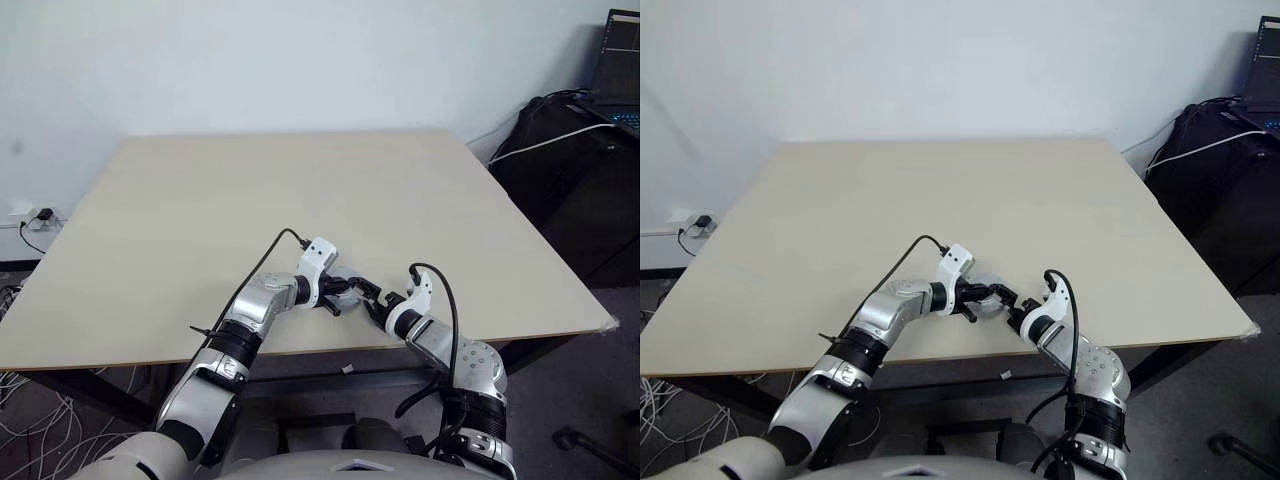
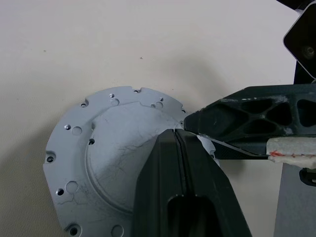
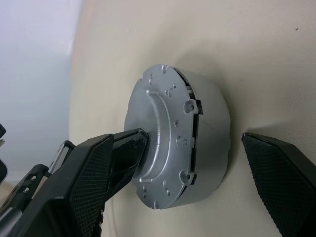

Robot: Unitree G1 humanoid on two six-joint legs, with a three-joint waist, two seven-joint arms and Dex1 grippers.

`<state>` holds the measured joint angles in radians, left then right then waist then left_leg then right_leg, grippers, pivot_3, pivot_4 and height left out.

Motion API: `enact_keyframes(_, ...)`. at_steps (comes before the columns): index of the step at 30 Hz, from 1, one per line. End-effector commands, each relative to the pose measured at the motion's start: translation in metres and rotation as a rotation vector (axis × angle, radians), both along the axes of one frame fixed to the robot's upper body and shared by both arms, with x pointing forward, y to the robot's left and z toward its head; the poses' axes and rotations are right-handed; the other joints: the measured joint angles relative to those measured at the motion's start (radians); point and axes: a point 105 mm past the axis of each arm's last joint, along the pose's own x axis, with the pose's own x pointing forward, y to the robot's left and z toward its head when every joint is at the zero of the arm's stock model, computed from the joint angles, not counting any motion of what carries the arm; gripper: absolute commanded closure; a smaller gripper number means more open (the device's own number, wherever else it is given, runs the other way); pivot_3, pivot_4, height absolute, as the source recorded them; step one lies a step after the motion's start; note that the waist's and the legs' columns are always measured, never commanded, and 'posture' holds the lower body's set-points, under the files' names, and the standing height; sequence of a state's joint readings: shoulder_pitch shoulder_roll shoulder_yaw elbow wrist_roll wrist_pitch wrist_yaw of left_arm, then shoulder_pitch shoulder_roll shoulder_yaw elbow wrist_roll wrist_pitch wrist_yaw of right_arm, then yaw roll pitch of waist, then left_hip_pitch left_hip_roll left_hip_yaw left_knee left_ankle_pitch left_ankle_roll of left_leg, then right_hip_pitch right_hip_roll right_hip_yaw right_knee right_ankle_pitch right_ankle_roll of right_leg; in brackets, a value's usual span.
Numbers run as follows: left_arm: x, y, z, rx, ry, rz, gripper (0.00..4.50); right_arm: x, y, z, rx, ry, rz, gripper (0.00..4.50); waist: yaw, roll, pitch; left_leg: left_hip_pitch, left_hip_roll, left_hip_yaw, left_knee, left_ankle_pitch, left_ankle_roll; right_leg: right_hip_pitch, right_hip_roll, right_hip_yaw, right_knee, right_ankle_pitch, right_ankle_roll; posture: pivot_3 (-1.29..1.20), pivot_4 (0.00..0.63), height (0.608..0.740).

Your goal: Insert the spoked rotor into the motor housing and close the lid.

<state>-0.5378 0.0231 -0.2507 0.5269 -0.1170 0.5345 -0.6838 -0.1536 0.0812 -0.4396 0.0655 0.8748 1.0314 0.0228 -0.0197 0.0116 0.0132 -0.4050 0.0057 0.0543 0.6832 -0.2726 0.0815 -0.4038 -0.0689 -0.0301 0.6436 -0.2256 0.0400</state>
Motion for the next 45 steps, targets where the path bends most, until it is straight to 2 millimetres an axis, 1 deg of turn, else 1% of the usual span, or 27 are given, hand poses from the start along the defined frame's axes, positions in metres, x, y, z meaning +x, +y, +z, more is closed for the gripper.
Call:
enact_keyframes(1,0.000,0.002,0.000,0.019,-0.010,-0.002,4.50,0.002,0.008,0.006,0.054,-0.018,0.020,0.02,0.000,0.000,0.000,0.000,0.000,0.000,0.000,0.000,0.000,0.000,0.000,0.000,0.000,0.001,-0.001,0.00,0.000,0.740)
enact_keyframes(6,0.000,0.004,0.000,0.019,-0.009,0.006,4.50,0.001,0.018,0.019,0.128,-0.068,0.069,0.02,0.001,0.000,0.000,-0.006,0.000,0.001,0.000,0.000,0.000,-0.005,-0.001,0.000,0.001,0.001,-0.002,0.00,0.000,0.740)
enact_keyframes(9,0.000,0.006,-0.001,0.021,-0.007,0.013,4.50,0.003,0.019,0.021,0.135,-0.076,0.065,0.02,0.000,0.000,0.000,-0.008,0.000,0.002,0.000,0.000,0.000,-0.005,-0.001,0.000,0.001,0.001,-0.002,0.00,0.000,0.740)
enact_keyframes(17,-0.001,0.012,-0.004,0.025,0.001,0.033,4.50,0.009,0.014,0.023,0.162,-0.098,0.019,0.02,-0.004,0.000,0.000,-0.008,0.000,0.003,0.000,0.000,0.000,-0.005,0.001,0.000,0.001,0.001,-0.002,0.00,0.000,0.740)
enact_keyframes(21,-0.003,0.019,-0.007,0.031,0.009,0.055,4.50,0.016,0.007,0.031,0.211,-0.151,-0.037,0.02,-0.004,0.001,0.000,-0.007,0.001,0.003,0.000,0.000,0.000,-0.005,0.002,0.000,0.001,0.002,-0.001,0.00,0.000,0.740)
enact_keyframes(23,-0.003,0.022,-0.008,0.033,0.012,0.065,4.50,0.017,0.005,0.032,0.219,-0.159,-0.052,0.02,-0.003,0.001,0.000,-0.007,0.000,0.004,0.000,0.000,0.000,-0.005,0.003,0.000,0.001,0.002,-0.001,0.00,0.000,0.740)
enact_keyframes(26,-0.004,0.027,-0.010,0.037,0.017,0.079,4.50,0.016,0.004,0.031,0.218,-0.157,-0.053,0.59,-0.007,0.001,0.000,-0.007,0.001,0.005,0.000,0.000,0.000,-0.005,0.004,0.001,0.001,0.002,0.000,0.00,0.000,0.740)
enact_keyframes(35,-0.005,0.037,-0.014,0.045,0.026,0.111,4.50,0.009,0.002,0.024,0.165,-0.122,-0.022,3.41,-0.007,0.001,0.000,-0.006,0.002,0.005,0.000,0.000,0.000,-0.005,0.004,0.004,0.001,0.002,-0.001,0.00,0.000,0.740)
enact_keyframes(41,-0.003,0.039,-0.013,0.049,0.020,0.124,4.50,0.006,-0.005,0.014,0.062,-0.093,-0.027,3.41,-0.008,0.001,0.000,-0.006,0.003,0.005,0.000,0.000,0.000,-0.005,0.004,0.005,0.001,0.003,-0.002,0.00,0.000,0.740)
enact_keyframes(45,-0.003,0.039,-0.013,0.047,0.019,0.124,4.50,0.007,-0.009,0.013,-0.004,-0.116,-0.030,3.41,-0.007,0.001,-0.001,-0.005,0.003,0.005,0.000,0.000,0.000,-0.006,0.004,0.005,0.000,0.003,-0.002,0.00,0.000,0.740)
